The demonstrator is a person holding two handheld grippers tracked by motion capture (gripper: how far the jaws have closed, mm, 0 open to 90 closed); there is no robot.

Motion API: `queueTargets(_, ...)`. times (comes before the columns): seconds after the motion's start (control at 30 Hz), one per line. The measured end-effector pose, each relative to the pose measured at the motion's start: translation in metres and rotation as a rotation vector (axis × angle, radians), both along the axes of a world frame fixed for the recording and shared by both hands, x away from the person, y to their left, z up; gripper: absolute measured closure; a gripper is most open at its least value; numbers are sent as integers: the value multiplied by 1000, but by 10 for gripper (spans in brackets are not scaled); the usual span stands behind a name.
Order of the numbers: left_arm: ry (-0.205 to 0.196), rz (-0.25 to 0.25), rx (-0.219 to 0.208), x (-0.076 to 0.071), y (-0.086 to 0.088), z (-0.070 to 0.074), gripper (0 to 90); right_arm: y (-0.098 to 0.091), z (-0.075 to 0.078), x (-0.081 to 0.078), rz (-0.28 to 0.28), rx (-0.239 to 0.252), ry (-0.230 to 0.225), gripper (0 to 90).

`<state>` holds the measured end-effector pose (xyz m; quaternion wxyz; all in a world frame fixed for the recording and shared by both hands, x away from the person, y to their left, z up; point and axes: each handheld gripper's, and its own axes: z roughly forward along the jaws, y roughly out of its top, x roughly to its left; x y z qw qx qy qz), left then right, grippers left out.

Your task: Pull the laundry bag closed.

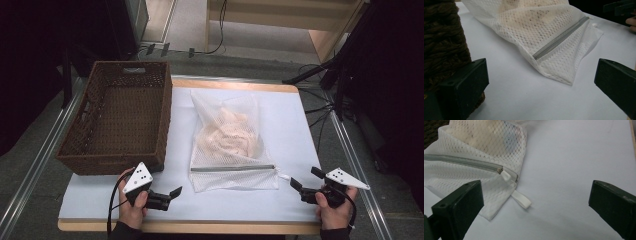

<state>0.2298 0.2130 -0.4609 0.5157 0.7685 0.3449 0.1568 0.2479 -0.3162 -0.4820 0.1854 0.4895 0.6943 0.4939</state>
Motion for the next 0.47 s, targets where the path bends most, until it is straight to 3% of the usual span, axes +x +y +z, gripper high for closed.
queueTargets(0.4,16,-1,13,2,-2,-2,0,1,-2,1,3,-4,8,21)
queueTargets(0.47,28,7,36,3,-6,-3,0,2,-2,1,2,-6,9,32)
